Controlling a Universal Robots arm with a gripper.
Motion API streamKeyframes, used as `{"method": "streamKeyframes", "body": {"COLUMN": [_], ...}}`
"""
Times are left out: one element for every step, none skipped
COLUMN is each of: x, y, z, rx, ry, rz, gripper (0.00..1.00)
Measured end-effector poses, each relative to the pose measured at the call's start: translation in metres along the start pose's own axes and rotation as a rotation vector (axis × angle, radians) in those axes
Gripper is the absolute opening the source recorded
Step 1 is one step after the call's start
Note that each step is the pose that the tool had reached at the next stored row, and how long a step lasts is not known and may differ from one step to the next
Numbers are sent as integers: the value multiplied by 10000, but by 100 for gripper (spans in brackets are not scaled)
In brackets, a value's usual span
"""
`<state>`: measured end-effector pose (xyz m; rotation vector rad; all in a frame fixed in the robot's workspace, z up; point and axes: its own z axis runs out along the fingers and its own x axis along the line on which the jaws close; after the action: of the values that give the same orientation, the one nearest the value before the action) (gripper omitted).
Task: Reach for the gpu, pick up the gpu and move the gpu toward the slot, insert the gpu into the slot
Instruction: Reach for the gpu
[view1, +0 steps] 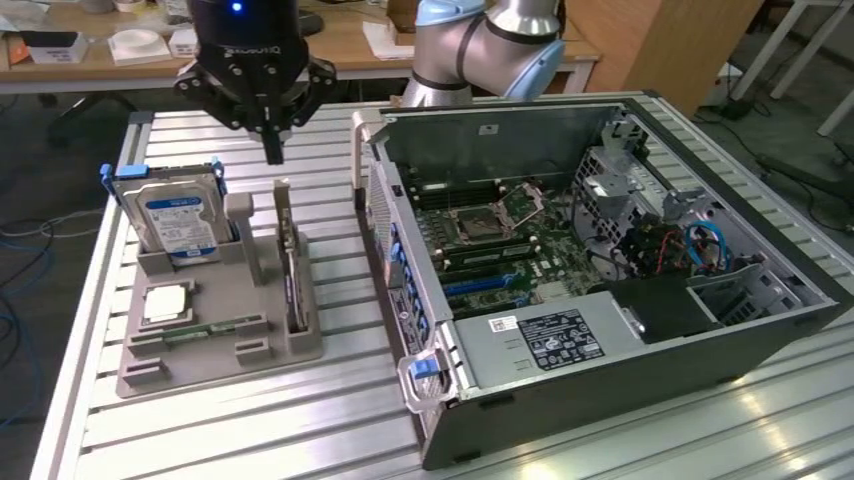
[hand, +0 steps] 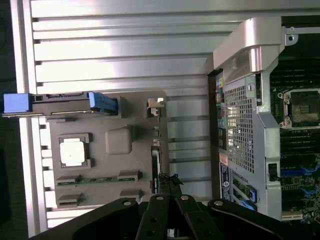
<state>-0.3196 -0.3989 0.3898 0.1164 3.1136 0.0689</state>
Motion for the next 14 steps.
{"method": "streamKeyframes", "body": {"x": [40, 76, 104, 115, 115, 117, 119, 122, 123, 125, 127, 130, 131, 133], "y": [-3, -6, -8, -8, -8, -9, -9, -9, -9, -9, -9, -10, -10, -10], "z": [0, 0, 0, 0, 0, 0, 0, 0, 0, 0, -1, 0, 0, 0], "rx": [0, 0, 0, 0, 0, 0, 0, 0, 0, 0, 0, 0, 0, 0], "ry": [0, 0, 0, 1, 0, 1, 1, 1, 1, 1, 1, 1, 0, 1], "rz": [1, 1, 2, 3, 1, -1, -1, 1, 0, 1, 1, 1, 1, 1], "gripper": [10, 10, 10, 10, 10, 10, 10, 10, 10, 10, 10, 10, 10, 10]}}
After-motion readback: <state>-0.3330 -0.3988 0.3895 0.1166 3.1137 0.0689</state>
